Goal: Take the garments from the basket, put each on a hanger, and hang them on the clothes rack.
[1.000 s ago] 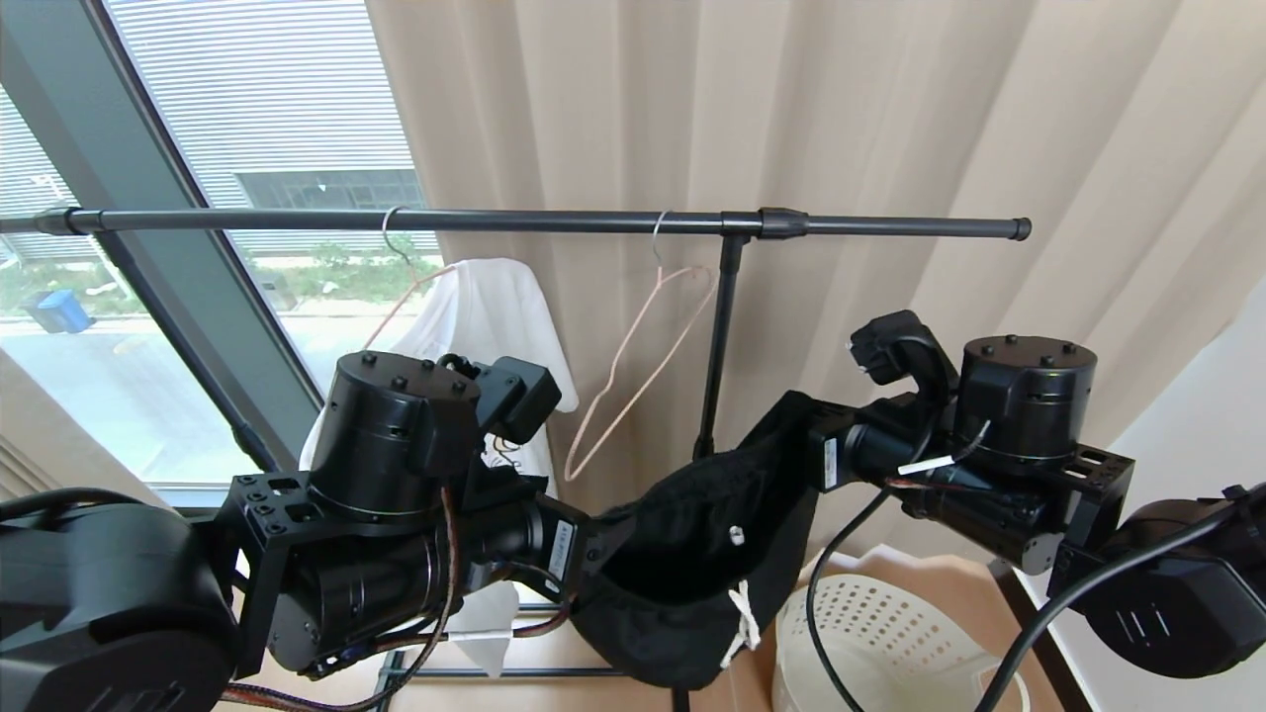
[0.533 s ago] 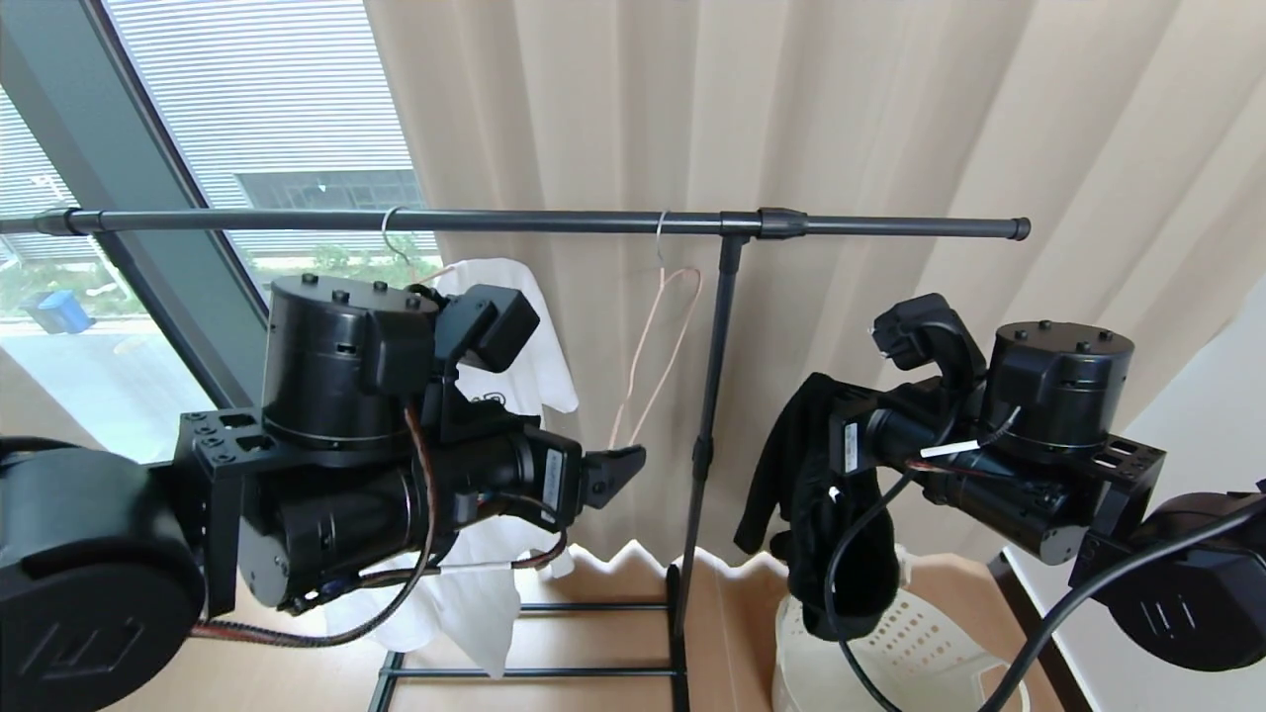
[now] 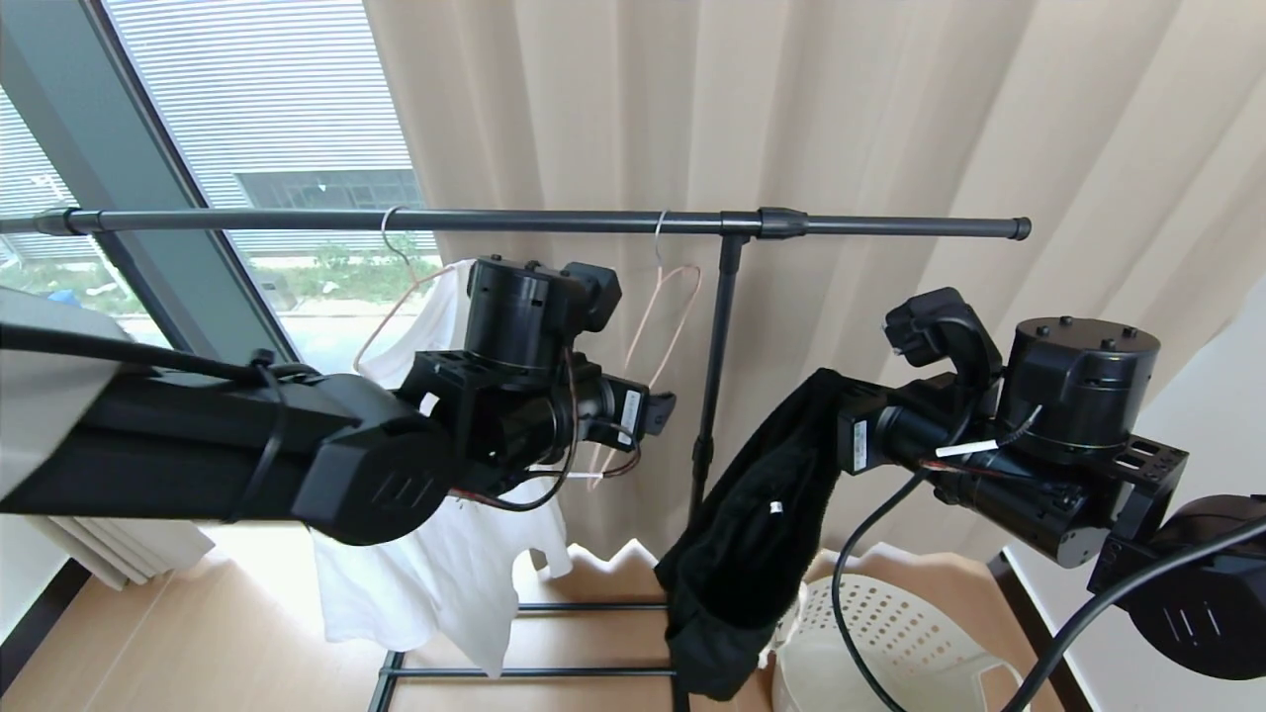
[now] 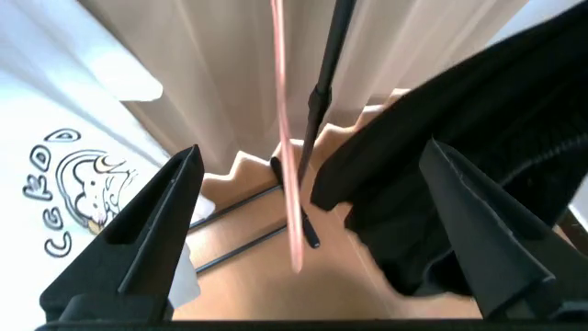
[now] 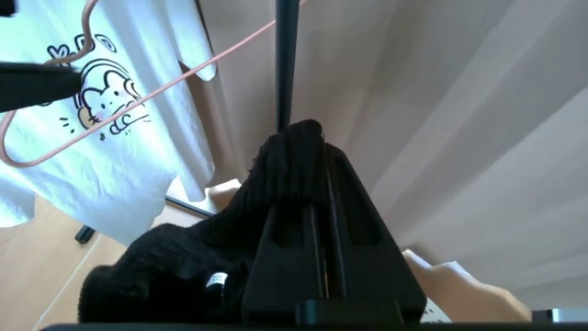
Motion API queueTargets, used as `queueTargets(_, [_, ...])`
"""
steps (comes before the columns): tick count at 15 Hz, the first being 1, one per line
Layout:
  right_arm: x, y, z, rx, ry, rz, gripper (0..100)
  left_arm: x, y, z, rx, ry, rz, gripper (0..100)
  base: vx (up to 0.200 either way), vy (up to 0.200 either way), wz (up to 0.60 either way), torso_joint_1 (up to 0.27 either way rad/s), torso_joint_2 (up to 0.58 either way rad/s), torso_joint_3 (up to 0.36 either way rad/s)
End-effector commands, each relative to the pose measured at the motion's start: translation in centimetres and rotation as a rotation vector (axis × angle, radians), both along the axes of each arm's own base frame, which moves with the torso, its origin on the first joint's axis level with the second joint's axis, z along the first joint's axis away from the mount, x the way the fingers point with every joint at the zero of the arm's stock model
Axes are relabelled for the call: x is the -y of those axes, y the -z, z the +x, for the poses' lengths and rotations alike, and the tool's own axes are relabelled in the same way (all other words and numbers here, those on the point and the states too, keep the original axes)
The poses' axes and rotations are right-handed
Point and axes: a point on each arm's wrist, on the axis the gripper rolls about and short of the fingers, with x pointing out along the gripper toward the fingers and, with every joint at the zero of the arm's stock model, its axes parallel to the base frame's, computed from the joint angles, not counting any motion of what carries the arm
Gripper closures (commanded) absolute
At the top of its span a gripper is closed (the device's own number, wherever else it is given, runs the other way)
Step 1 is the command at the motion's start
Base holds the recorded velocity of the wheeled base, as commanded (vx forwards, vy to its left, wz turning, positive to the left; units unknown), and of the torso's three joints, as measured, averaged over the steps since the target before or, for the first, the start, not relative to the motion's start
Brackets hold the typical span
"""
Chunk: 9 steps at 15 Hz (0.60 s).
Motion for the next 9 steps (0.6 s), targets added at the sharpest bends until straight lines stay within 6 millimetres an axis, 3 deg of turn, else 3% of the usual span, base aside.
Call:
queueTargets(1, [-0.1,0.3,-0.1,-0.008,-0.008,-0.010,100,1.6,2.8,2.7,-0.026,-0.014,0.032,0,0.000,0.000,0.00,0.000,0.00,0.000])
queueTargets(4, [-0.1,0.3,-0.2,-0.004,-0.010,-0.020,100,1.3,3.6,5.6,0.001,-0.047,0.053,0,0.000,0.000,0.00,0.000,0.00,0.000])
queueTargets(9, [-0.1,0.3,-0.2,-0.004,-0.010,-0.020,100,0.9,3.6,6.8,0.009,-0.050,0.039,0,0.000,0.000,0.00,0.000,0.00,0.000])
